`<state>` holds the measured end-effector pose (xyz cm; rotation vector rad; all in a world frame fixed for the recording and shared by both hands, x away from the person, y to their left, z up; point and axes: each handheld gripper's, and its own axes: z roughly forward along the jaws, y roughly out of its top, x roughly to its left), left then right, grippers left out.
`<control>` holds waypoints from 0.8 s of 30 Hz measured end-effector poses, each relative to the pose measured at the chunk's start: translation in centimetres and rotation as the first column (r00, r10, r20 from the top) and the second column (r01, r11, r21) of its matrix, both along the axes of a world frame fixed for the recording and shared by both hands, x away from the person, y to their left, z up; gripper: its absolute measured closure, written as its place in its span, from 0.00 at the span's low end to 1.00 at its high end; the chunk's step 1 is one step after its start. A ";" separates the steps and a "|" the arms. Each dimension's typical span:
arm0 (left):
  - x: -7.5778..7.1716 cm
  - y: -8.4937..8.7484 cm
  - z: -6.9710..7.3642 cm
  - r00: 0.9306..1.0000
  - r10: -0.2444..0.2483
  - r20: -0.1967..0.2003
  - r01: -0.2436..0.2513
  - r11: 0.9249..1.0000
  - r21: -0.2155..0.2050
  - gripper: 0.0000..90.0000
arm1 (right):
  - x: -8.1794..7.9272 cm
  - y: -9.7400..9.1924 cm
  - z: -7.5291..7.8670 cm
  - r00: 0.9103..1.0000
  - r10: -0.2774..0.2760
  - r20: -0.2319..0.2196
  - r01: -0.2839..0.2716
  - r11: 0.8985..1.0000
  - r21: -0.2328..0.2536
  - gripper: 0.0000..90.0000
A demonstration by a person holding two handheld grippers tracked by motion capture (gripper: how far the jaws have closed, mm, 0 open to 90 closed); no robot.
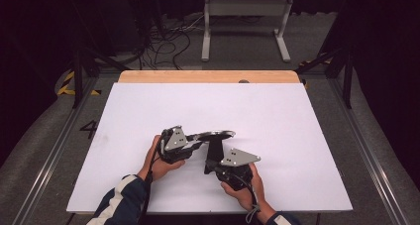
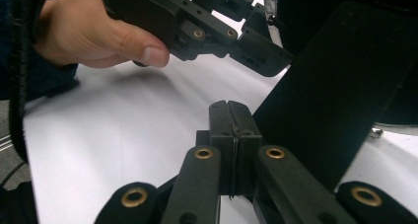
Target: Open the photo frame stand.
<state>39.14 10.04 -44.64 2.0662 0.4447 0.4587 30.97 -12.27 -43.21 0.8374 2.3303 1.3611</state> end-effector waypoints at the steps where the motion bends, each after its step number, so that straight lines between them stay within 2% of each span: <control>1: 0.0 0.0 0.0 1.000 0.000 -0.005 0.000 1.000 -0.004 0.77 | 0.1 0.5 -0.2 1.000 -0.007 0.001 0.007 1.000 -0.004 1.00; 7: 0.1 -0.4 0.0 1.000 0.009 -0.021 -0.010 1.000 -0.004 0.74 | 0.0 1.8 -0.9 0.999 -0.025 0.021 0.026 1.000 -0.016 1.00; 13: 0.1 -0.3 0.0 1.000 0.011 -0.016 -0.012 1.000 -0.011 0.80 | -0.1 2.8 -1.4 0.996 -0.066 0.056 0.068 0.997 -0.042 1.00; 16: 0.1 -0.3 0.0 1.000 0.012 -0.007 -0.012 1.000 -0.002 0.80 | 0.3 2.7 -1.8 0.995 -0.090 0.031 0.092 0.995 -0.038 1.00; 24: -0.1 -0.3 0.1 1.000 -0.001 0.008 0.001 1.000 0.022 0.82 | 0.2 2.8 -1.8 0.994 -0.094 0.048 0.097 0.994 -0.060 1.00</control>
